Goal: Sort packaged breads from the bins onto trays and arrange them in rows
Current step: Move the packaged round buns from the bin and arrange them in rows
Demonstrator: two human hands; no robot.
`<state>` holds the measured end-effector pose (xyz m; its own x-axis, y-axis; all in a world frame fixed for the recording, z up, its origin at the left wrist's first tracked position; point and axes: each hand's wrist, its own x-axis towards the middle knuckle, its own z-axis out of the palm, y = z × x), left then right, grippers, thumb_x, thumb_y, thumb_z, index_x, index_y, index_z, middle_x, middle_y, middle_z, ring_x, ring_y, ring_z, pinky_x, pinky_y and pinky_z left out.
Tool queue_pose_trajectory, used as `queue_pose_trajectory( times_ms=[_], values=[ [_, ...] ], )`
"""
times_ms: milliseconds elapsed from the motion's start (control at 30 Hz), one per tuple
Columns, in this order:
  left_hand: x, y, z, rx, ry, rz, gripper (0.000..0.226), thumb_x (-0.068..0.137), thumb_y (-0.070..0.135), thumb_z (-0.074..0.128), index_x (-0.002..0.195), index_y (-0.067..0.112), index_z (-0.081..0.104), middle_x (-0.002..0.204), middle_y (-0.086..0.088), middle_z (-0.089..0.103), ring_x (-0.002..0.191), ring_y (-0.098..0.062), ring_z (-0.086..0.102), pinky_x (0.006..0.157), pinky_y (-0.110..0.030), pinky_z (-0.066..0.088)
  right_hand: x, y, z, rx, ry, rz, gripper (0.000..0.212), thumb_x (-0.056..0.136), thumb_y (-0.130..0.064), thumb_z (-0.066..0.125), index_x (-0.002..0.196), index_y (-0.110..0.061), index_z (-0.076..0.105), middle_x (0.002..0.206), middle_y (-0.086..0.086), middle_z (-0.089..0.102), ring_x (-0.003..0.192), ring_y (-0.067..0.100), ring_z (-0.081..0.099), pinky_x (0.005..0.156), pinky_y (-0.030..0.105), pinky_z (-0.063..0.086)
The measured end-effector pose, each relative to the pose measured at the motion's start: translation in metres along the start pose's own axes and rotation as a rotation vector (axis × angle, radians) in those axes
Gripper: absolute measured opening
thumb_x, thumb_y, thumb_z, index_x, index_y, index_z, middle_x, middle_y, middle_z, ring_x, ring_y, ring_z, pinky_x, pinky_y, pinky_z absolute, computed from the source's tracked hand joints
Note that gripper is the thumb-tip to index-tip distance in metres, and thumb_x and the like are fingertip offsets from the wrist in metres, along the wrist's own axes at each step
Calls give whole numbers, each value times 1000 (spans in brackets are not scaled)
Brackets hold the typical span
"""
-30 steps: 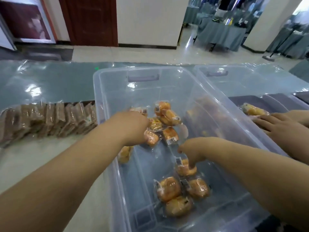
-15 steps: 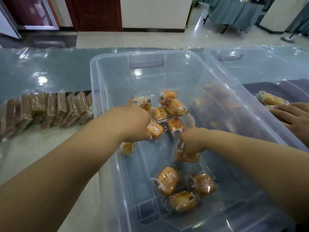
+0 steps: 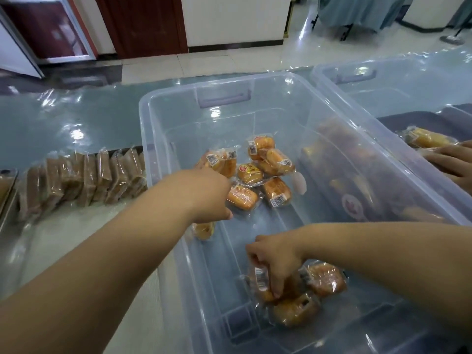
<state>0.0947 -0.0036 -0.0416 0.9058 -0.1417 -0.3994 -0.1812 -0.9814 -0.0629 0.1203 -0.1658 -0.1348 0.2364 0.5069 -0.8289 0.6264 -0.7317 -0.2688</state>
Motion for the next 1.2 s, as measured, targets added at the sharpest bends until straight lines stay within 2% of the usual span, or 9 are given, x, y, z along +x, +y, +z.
queue_pose_trajectory(
  times_ms=[100,233,367,500,733,833,900,1033,1200],
  values=[
    [0,0,0,21,-9,0,28,88,48,56,83,22,45,70,7,40,72,-17,45,57,-28,34,-5,-1,-7,-38,-14,77,87,70,-29,83,140,-22,31,133,5,35,119,31,44,83,34,47],
    [0,3,-3,95,-78,-11,28,88,47,55,85,23,41,73,5,39,76,-19,44,65,-30,39,-13,3,-25,-217,19,151,64,76,-36,76,130,-12,50,124,7,51,97,21,54,69,23,48],
    [0,9,-5,202,-213,-4,37,88,43,56,116,19,50,106,-3,56,88,-21,50,71,-31,41,-24,20,-49,-140,168,249,48,70,-33,80,110,-11,63,102,6,67,91,23,65,78,33,55],
    [6,11,-3,260,-342,41,53,88,47,56,132,21,47,127,-5,54,111,-25,53,85,-35,44,-43,26,-65,-120,253,303,42,67,-25,82,103,-11,64,91,4,64,89,25,64,79,37,56],
    [48,12,15,543,-594,11,88,87,54,54,151,27,0,157,-8,18,139,-35,25,107,-45,30,-61,27,-68,-98,337,330,38,69,-31,80,96,-18,56,73,-1,50,82,23,58,71,32,52],
    [67,18,25,547,-629,-50,93,88,54,53,151,20,-6,152,-14,28,134,-36,35,104,-43,33,-61,31,-65,-45,318,327,41,70,-31,80,101,-11,62,79,1,58,85,23,62,77,33,55],
    [79,19,30,495,-617,-84,84,90,51,52,152,18,7,146,-13,38,126,-34,44,96,-40,38,-61,34,-66,-16,315,337,42,70,-31,81,102,-10,63,85,3,60,85,23,62,76,34,55],
    [83,18,38,591,-653,-8,54,94,40,48,139,12,43,127,-10,50,112,-29,49,88,-37,40,-64,40,-70,-7,353,344,35,70,-31,80,77,-14,50,73,1,51,74,23,54,68,33,48],
    [80,23,42,678,-655,117,46,93,33,53,131,6,51,113,-10,59,100,-27,56,74,-32,40,-70,43,-69,-12,349,355,41,71,-35,79,99,-18,55,78,0,51,80,24,56,68,30,48]
  ],
)
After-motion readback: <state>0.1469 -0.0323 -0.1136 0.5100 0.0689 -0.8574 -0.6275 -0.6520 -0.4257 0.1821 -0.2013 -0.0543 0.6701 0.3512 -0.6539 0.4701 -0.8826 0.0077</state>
